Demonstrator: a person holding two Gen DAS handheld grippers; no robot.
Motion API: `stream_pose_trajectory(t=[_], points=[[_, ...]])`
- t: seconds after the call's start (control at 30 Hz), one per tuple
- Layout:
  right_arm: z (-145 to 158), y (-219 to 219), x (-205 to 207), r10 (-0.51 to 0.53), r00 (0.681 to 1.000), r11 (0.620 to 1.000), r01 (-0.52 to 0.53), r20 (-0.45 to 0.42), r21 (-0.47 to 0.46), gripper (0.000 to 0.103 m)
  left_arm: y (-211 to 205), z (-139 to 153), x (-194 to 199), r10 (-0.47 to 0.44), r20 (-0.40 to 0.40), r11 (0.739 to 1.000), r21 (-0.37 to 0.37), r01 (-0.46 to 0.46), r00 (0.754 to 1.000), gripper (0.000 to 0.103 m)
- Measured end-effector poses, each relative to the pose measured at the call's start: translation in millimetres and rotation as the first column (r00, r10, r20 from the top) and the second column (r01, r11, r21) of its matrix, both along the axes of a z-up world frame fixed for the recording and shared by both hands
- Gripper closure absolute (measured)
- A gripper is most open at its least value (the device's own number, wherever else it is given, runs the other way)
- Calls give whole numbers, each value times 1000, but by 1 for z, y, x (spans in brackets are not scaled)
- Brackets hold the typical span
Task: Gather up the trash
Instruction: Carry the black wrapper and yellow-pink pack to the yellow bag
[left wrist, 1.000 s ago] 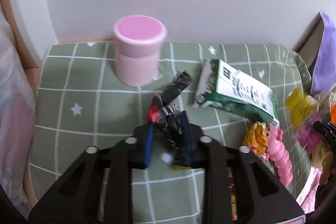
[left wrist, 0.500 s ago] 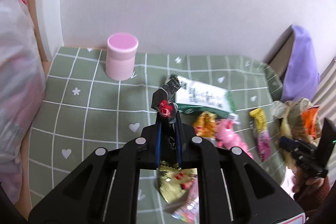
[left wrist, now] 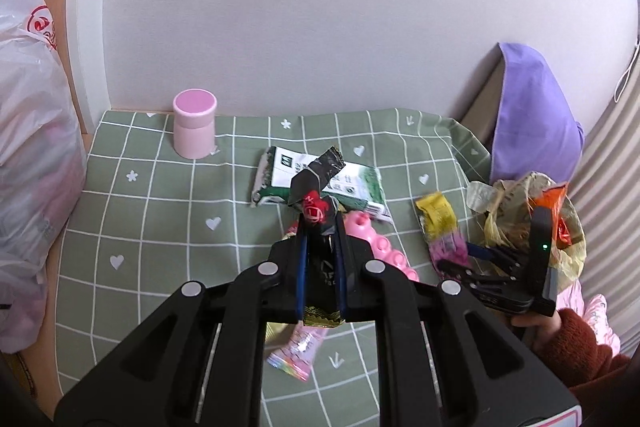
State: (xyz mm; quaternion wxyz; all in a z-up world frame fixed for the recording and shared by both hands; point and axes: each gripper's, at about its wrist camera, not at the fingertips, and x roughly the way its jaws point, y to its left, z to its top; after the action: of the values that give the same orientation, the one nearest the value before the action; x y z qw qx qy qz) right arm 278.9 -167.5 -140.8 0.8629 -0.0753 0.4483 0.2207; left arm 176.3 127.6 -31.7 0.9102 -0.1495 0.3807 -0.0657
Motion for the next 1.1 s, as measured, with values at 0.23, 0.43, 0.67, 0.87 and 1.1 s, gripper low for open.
stream_pose_trajectory(t=[0.23, 0.43, 0.67, 0.87, 1.1], points=[[39, -17, -21, 2, 998, 997, -6, 55, 73, 92, -18, 11, -10, -28, 28, 1000, -5, 28, 999, 92], [104, -42, -51, -19, 978, 993, -5, 209, 115, 92, -49, 42, -1, -100, 120, 995, -5, 101, 988, 92], [170, -82, -85, -92, 922, 992, 51, 377, 116, 92, -110, 86, 13, -251, 239, 967, 18, 254, 938, 92], [216, -161, -118, -275, 836, 961, 246, 475, 123, 92, -187, 114, 30, -430, 306, 895, 19, 446, 850, 92], [230, -236, -155, -450, 747, 886, 444, 490, 136, 92, -297, 101, 58, -641, 260, 752, 23, 659, 722, 92]])
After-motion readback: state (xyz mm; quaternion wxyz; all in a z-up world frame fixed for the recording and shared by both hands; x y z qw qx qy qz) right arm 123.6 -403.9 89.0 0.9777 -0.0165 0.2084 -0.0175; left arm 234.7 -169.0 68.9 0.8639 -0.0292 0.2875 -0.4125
